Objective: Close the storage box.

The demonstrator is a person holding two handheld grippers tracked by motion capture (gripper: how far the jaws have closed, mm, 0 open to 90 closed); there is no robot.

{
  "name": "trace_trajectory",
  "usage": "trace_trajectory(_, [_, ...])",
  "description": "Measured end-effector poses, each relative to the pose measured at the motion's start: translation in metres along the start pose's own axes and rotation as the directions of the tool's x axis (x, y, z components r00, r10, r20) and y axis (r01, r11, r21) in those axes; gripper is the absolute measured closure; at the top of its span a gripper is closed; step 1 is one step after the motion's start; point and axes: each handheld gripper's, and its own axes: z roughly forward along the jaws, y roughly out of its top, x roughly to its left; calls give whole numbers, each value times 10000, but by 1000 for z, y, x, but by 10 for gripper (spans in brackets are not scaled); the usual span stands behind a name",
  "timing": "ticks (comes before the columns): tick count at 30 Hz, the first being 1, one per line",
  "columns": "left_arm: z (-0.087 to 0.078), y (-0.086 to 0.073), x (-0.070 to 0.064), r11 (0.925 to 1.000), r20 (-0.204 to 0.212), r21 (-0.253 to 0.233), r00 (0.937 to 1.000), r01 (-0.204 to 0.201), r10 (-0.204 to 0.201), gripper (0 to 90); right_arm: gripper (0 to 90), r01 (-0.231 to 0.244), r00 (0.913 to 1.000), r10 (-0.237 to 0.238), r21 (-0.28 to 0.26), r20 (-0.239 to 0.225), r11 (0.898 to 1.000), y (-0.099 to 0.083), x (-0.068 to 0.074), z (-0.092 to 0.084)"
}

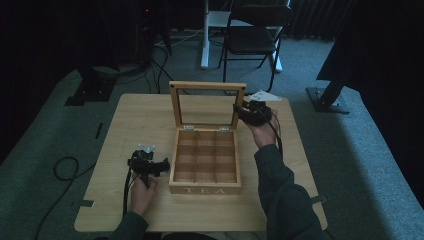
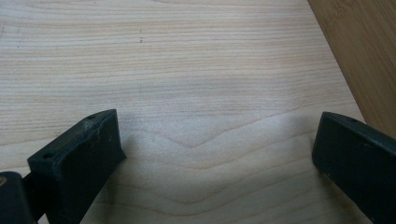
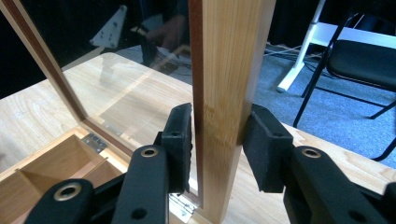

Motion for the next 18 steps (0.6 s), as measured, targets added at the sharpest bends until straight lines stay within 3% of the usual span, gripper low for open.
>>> trace_trajectory(6, [0, 0, 0, 10000, 5, -7, 10000, 18, -18, 16, 602, -82, 10000, 83, -448, 28, 9990, 4, 7, -15])
trace_trajectory(18, [0, 0, 0, 10000, -10, -36, 10000, 31, -31, 16, 567, 116, 9999, -116, -454, 1, 9989, 4, 18, -28])
